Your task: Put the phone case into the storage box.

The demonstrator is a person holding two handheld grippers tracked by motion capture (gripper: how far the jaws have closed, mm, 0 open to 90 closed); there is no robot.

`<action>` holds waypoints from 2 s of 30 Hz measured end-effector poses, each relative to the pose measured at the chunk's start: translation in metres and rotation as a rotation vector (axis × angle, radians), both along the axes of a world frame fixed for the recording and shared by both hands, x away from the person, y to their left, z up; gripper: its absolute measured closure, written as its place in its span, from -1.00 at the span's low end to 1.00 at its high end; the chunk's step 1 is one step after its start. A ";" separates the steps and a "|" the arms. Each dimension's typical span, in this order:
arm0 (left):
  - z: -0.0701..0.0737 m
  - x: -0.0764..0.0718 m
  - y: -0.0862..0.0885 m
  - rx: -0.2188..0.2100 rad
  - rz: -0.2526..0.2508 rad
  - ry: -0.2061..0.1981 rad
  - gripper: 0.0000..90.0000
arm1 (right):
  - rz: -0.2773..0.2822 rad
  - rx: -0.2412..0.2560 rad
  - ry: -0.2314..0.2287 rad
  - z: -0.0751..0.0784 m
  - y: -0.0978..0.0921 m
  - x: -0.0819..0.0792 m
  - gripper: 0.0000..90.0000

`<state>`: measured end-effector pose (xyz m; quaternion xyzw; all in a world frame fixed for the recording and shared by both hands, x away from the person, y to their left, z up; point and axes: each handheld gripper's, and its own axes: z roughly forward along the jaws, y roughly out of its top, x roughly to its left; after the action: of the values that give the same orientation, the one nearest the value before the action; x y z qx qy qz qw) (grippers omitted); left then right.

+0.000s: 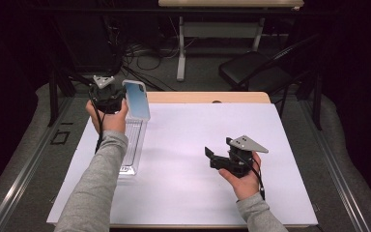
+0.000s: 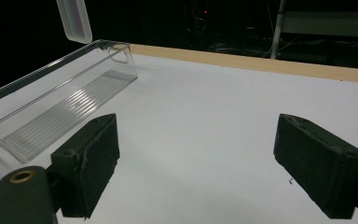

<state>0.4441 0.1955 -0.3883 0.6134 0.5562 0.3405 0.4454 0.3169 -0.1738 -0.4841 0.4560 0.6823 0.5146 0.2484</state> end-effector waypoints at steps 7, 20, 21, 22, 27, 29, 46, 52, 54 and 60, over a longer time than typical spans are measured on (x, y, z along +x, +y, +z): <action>-0.003 0.014 0.007 0.008 0.025 -0.003 0.97 | -0.009 -0.004 0.004 -0.002 -0.002 0.001 -0.69; -0.010 0.029 0.017 0.015 0.047 0.000 0.97 | -0.026 -0.017 0.013 -0.004 -0.004 0.003 -0.69; -0.010 0.029 0.018 0.016 0.051 0.003 0.97 | -0.027 -0.012 0.010 -0.004 -0.004 0.003 -0.69; -0.011 0.030 0.019 0.017 0.054 0.003 0.97 | -0.028 -0.013 0.011 -0.004 -0.004 0.003 -0.69; -0.015 0.035 0.021 0.027 0.065 0.005 0.97 | -0.033 -0.011 0.011 -0.004 -0.006 0.003 -0.69; -0.017 0.037 0.022 0.027 0.068 0.006 0.97 | -0.034 -0.006 0.011 -0.005 -0.007 0.003 -0.69; -0.039 0.058 0.027 0.002 0.112 0.020 0.97 | -0.046 -0.016 0.021 -0.007 -0.012 0.002 -0.69; -0.048 0.064 0.027 -0.004 0.125 0.035 0.97 | -0.043 -0.016 0.021 -0.008 -0.012 0.002 -0.69; -0.051 0.065 0.026 -0.004 0.124 0.028 0.97 | -0.045 -0.013 0.022 -0.008 -0.013 0.002 -0.69; -0.061 0.067 0.027 -0.007 0.131 0.029 0.97 | -0.046 -0.017 0.026 -0.010 -0.014 0.003 -0.69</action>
<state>0.5115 0.2228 -0.4494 0.5789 0.6028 0.3580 0.4163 0.3195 -0.1875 -0.4939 0.4761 0.6790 0.4971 0.2553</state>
